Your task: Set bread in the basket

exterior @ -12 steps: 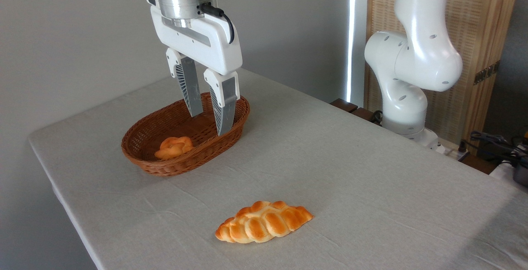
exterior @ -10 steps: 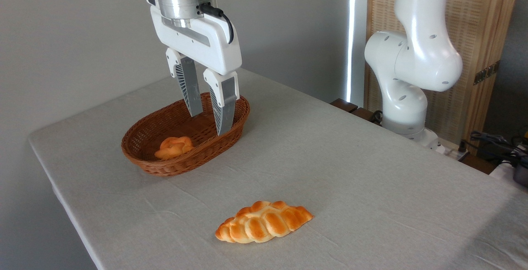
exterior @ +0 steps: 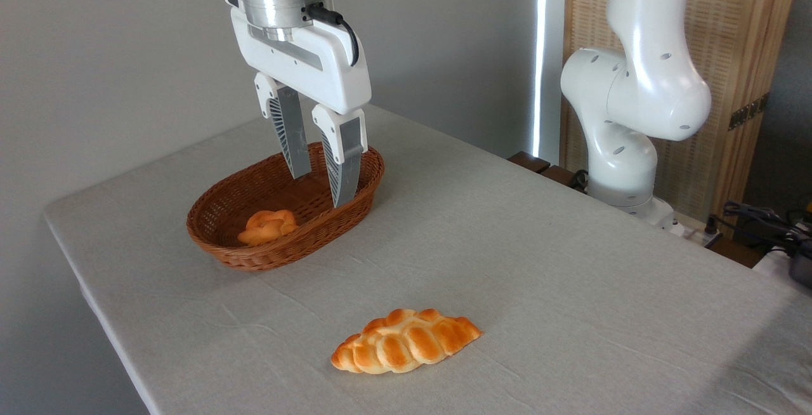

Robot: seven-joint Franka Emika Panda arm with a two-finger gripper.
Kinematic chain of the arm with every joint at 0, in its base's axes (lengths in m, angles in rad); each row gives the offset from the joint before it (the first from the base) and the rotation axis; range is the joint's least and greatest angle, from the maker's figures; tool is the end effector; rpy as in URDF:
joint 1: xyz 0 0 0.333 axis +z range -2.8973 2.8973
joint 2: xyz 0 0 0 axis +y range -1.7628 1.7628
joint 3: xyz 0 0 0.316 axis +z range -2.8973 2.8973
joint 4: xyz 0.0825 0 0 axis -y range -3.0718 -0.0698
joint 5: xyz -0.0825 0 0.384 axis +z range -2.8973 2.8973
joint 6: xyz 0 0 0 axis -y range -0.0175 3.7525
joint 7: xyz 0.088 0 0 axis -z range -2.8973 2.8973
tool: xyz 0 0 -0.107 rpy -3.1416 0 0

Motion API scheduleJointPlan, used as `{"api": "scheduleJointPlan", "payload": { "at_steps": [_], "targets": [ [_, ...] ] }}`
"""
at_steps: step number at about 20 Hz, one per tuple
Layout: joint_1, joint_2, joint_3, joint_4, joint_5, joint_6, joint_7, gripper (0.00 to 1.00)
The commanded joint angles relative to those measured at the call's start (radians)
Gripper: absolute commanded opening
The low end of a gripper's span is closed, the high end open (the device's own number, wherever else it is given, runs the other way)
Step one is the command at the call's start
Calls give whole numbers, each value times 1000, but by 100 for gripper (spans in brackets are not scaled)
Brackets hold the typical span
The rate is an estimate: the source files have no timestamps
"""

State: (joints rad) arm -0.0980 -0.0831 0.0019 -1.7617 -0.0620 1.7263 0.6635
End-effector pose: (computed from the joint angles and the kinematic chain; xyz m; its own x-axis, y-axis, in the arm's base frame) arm 0.5366 -0.0574 0.5930 0.7291 -0.6802 0.0754 -0.6831 -0.7301 0.0195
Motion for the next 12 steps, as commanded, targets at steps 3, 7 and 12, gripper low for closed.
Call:
{"api": "scheduleJointPlan", "payload": {
  "at_steps": [3, 7, 12],
  "targets": [
    [-8, 9, 9, 21, -10, -5, -10, 100],
    [-8, 9, 9, 21, -10, -2, -10, 100],
    [-8, 11, 9, 22, -12, 3, -9, 100]
  ]
}}
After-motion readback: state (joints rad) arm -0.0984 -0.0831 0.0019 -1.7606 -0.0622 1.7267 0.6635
